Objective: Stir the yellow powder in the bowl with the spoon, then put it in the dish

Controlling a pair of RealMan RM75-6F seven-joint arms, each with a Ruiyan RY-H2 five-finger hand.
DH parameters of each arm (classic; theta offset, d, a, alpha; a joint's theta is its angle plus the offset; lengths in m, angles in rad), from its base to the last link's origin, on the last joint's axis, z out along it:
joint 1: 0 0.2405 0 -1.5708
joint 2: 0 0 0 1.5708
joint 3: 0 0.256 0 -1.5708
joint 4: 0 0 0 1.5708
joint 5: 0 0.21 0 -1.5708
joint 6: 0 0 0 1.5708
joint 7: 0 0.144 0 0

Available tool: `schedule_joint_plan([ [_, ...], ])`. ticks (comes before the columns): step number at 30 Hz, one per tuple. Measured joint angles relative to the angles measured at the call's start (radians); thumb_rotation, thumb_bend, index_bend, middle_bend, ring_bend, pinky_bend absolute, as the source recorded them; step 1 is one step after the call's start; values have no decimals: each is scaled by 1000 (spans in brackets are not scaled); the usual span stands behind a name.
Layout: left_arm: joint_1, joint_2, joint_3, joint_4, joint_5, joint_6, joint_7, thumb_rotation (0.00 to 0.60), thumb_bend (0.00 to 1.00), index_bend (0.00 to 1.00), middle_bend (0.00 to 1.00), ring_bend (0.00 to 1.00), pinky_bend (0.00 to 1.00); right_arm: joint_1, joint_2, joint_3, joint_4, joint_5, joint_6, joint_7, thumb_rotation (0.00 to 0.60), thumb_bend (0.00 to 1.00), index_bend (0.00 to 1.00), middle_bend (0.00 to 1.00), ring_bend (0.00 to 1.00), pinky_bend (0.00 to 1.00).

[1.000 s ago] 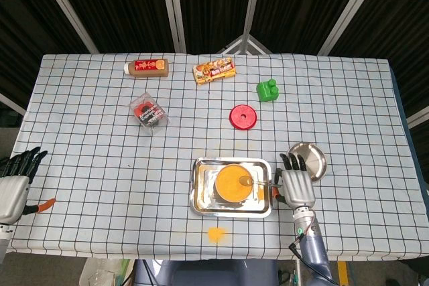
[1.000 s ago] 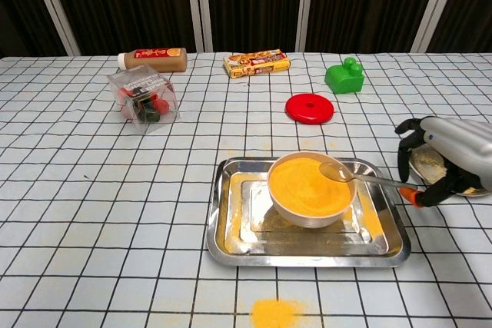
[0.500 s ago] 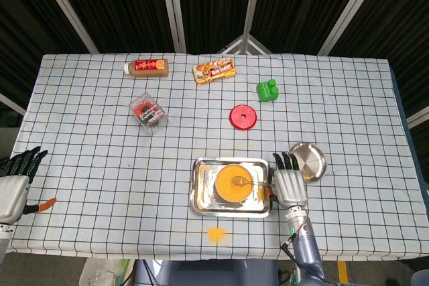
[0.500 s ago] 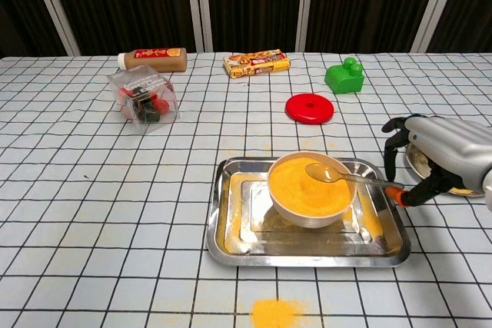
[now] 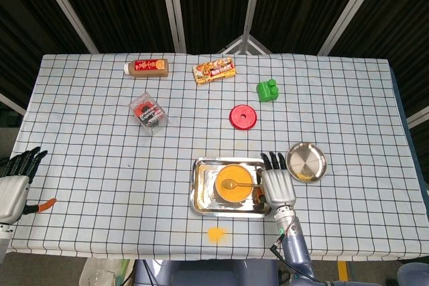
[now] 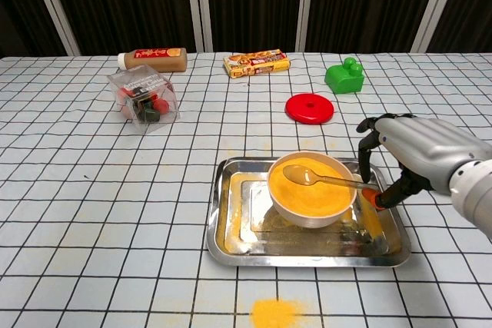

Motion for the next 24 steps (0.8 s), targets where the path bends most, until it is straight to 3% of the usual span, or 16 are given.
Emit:
schedule_joint_plan([
  [24, -1, 2, 1, -4, 0, -1, -4, 600, 0, 0, 0, 0, 0, 24, -11, 4, 0, 16, 45, -26, 600, 480, 621, 134, 0, 0],
])
